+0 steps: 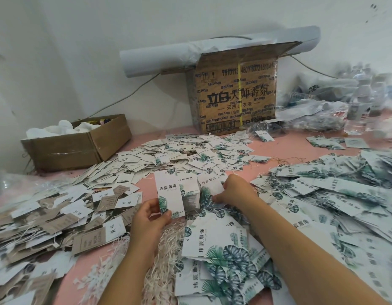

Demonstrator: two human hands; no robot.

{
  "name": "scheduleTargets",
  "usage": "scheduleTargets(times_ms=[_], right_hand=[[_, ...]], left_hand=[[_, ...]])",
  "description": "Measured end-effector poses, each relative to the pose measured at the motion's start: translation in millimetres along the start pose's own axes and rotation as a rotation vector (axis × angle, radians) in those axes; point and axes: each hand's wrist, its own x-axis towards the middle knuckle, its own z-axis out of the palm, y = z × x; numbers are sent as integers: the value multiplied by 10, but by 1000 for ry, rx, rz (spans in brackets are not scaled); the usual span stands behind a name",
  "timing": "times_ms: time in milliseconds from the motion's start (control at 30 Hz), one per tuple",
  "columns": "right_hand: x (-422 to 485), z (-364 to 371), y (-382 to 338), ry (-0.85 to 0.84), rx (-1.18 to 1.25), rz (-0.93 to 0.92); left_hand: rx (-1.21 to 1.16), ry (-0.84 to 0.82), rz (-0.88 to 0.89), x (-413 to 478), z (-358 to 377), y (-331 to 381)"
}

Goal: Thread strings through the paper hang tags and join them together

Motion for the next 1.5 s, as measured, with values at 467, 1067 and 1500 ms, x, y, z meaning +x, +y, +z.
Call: scheduleTargets(times_ms=[467, 1067, 1500], right_hand=[[-215, -324, -302, -35, 602, -231], [-480, -433, -553, -193, 438, -552], [-522, -520, -563, -307, 424, -595]], left_hand=[[-181, 26, -47, -55, 18, 181], [-86, -310, 91, -249, 84, 745], [20, 39, 205, -235, -46, 968]])
